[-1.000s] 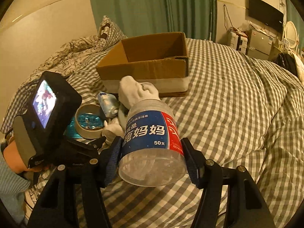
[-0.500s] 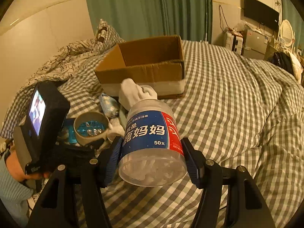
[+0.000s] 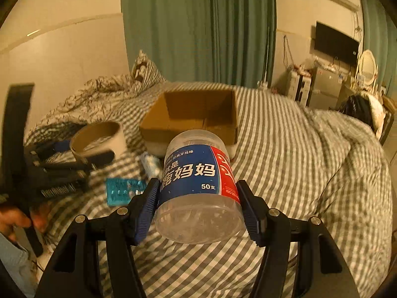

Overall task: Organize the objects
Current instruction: 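Lower the tape roll and bottle into the cardboard box and open both tools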

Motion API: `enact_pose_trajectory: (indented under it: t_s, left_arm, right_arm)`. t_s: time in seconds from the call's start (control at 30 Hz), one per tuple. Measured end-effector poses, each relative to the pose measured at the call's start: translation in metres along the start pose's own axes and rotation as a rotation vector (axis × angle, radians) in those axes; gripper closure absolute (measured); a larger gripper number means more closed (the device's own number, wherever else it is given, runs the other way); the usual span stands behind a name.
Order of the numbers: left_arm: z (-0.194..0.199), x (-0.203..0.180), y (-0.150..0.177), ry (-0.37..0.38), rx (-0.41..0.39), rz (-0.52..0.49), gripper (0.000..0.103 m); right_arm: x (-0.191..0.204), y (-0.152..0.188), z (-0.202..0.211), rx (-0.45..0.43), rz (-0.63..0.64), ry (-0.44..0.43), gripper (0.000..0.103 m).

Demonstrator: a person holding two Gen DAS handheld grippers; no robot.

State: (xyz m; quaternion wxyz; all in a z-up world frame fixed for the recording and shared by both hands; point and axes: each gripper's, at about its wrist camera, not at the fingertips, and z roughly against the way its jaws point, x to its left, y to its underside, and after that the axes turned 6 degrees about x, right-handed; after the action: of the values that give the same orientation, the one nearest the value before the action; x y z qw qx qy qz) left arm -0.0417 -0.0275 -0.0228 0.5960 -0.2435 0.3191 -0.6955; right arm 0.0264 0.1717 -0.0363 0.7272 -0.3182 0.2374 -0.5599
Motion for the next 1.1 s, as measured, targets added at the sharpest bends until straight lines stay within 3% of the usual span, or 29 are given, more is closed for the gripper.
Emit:
enact_pose_trajectory:
  t_s: [0.3,0.63,0.83,1.03,1.1]
  left_arm:
    - [-0.023,-0.002,-0.072,0.025,-0.063,-0.001,0.024]
    - [-0.121,0.006,-0.125,-0.025,0.004,-0.015,0.024]
    - [-0.177,0.012,-0.123,-0.027,0.071,-0.004,0.024]
    - [-0.201,0.016,-0.115,0.016,0.114,0.017,0.021]
    - [-0.199,0.017,-0.115,0.025,0.122,0.022,0.018]
  right_arm:
    - [-0.007,-0.082,-0.002,-0.120,0.071,0.046,0.041]
    - [-0.033,-0.169,-0.097,-0.074,0.027,0.013,0.041]
    - [-0.047,-0.177,-0.161,-0.003,0.008,-0.012,0.041]
    - [-0.059,-0.166,-0.197,0.019,-0.032,-0.044,0.040]
    - [-0.061,-0.166,-0.196,-0.003,-0.040,-0.050,0.025]
